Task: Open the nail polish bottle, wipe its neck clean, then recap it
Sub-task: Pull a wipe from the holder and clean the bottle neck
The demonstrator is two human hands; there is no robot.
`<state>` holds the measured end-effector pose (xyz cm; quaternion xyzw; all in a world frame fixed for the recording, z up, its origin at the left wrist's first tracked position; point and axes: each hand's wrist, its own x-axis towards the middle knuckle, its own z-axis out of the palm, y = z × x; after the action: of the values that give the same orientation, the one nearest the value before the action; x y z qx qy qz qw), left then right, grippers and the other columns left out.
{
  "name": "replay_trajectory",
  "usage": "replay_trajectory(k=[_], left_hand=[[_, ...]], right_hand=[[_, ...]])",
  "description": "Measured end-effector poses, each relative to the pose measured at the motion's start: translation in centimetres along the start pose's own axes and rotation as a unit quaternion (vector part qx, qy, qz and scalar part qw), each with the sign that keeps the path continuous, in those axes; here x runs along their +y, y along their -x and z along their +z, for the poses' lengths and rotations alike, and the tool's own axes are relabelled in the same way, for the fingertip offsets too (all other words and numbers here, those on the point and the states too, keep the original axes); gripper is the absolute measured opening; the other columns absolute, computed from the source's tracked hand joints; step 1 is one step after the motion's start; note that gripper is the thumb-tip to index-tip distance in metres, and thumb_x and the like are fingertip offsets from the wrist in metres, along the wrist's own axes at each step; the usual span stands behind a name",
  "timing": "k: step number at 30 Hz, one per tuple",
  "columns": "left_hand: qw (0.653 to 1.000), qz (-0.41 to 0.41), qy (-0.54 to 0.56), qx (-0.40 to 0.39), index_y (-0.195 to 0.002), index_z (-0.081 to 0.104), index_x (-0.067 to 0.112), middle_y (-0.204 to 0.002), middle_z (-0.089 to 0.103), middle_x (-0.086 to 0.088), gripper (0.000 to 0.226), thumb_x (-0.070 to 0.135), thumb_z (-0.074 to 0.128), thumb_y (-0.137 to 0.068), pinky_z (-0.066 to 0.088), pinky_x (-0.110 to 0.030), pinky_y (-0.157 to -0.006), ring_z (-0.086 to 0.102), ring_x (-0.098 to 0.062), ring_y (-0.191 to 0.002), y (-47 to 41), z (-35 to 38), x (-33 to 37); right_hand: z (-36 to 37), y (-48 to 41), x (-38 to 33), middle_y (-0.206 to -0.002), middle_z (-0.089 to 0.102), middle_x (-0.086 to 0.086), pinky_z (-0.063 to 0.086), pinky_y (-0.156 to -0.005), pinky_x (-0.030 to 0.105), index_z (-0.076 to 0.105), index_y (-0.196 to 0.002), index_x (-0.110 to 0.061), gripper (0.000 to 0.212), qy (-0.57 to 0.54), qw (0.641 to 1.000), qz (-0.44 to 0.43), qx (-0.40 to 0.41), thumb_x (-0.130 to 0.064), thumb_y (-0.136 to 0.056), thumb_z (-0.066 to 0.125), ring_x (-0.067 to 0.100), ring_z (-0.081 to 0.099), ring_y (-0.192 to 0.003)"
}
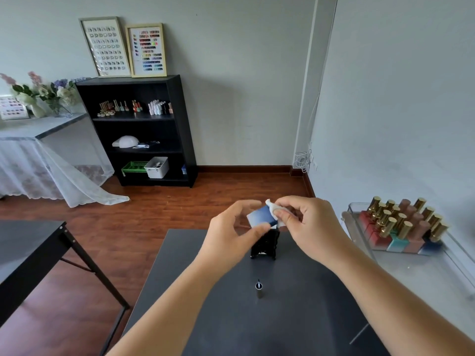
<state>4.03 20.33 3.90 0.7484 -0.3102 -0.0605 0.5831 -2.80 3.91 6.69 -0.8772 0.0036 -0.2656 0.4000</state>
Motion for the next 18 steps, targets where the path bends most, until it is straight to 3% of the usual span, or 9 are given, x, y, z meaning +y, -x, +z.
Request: replay_trajectory(k=[2,3,6,8,11,13,14,16,18], left_hand=[[0.986,0.082,-0.140,0.049,-0.117,0.055,0.034,-0.107,0.061,0.020,0.051,0.039,0.079,-0.072,0.047,-0.012,-0.084,0.061,-0.003,-0.095,0.6,0.8,-0.1],[0.972,0.121,-0.195,0.059,-0.118,0.053,0.031,-0.107,0.059,0.018,0.054,0.038,0.079,-0.072,0.049,-0.015,-0.082,0.060,-0.005,-0.092,0.8,1.1,-0.1],[0.930,0.218,-0.275,0.107,-0.114,0.062,0.010,-0.100,0.068,-0.002,0.043,0.024,0.078,-0.076,0.058,-0.034,-0.069,0.067,-0.020,-0.080,0.7,1.2,-0.4],[0.924,0.246,-0.271,0.107,-0.110,0.065,0.003,-0.095,0.071,-0.007,0.037,0.023,0.073,-0.079,0.057,-0.032,-0.064,0.069,-0.022,-0.078,0.6,1.2,-0.3],[0.963,0.190,-0.180,0.068,-0.101,0.067,0.014,-0.083,0.070,0.000,0.021,0.027,0.066,-0.084,0.052,-0.027,-0.060,0.062,-0.013,-0.070,0.9,1.0,0.1],[0.992,0.101,-0.073,0.029,-0.090,0.066,0.020,-0.074,0.068,0.001,0.004,0.023,0.063,-0.088,0.053,-0.029,-0.060,0.064,-0.013,-0.065,0.8,0.9,0.3],[0.999,0.053,-0.009,0.006,-0.086,0.067,0.021,-0.072,0.068,0.003,0.007,0.020,0.061,-0.091,0.054,-0.026,-0.061,0.067,-0.013,-0.064,0.7,0.8,0.5],[0.990,-0.030,0.123,-0.054,-0.082,0.067,0.019,-0.067,0.067,0.002,0.018,0.024,0.055,-0.094,0.052,-0.021,-0.060,0.066,-0.015,-0.057,0.5,0.5,1.1],[0.956,-0.106,0.247,-0.117,-0.084,0.067,0.011,-0.060,0.062,-0.002,0.029,0.034,0.053,-0.093,0.053,-0.026,-0.059,0.055,-0.014,-0.048,0.4,0.2,1.5]], right_hand=[[-0.1,-0.1,0.0,-0.058,0.068,-0.005,0.050,-0.056,0.018,0.073,-0.076,-0.020,0.012,-0.007,0.999,0.037,0.013,-0.018,-0.085,0.066,0.008,0.065,-0.058],[-0.1,-0.1,0.0,-0.057,0.068,-0.004,0.051,-0.057,0.018,0.073,-0.074,-0.020,0.013,-0.014,0.999,0.050,0.011,-0.019,-0.085,0.066,0.008,0.066,-0.057],[-0.1,0.1,-0.4,-0.056,0.068,-0.003,0.052,-0.057,0.017,0.072,-0.071,-0.019,0.016,-0.030,0.998,0.059,-0.002,-0.022,-0.086,0.066,0.004,0.067,-0.055],[-0.2,0.2,-0.7,-0.059,0.069,-0.002,0.054,-0.060,0.023,0.072,-0.072,-0.018,0.017,-0.038,0.998,0.053,-0.009,-0.025,-0.086,0.065,0.006,0.067,-0.056],[-0.4,0.2,-0.8,-0.061,0.067,-0.008,0.052,-0.060,0.023,0.070,-0.073,-0.020,0.017,-0.025,0.999,0.032,-0.030,-0.026,-0.087,0.063,0.006,0.065,-0.056],[-0.6,0.3,-0.8,-0.061,0.066,-0.012,0.048,-0.057,0.014,0.069,-0.073,-0.022,0.016,-0.018,0.999,0.015,-0.041,-0.024,-0.088,0.061,0.003,0.063,-0.057],[-0.7,0.3,-0.9,-0.061,0.065,-0.014,0.045,-0.056,0.010,0.068,-0.074,-0.025,0.015,-0.015,0.999,0.005,-0.043,-0.024,-0.088,0.061,0.003,0.062,-0.057],[-0.9,0.3,-1.1,-0.063,0.065,-0.015,0.049,-0.059,0.014,0.067,-0.077,-0.028,0.014,-0.022,0.999,-0.008,-0.048,-0.022,-0.087,0.061,0.003,0.064,-0.060],[-1.1,0.3,-1.2,-0.066,0.066,-0.011,0.055,-0.066,0.027,0.067,-0.081,-0.026,0.011,-0.036,0.998,-0.019,-0.057,-0.020,-0.087,0.061,0.006,0.065,-0.062]])
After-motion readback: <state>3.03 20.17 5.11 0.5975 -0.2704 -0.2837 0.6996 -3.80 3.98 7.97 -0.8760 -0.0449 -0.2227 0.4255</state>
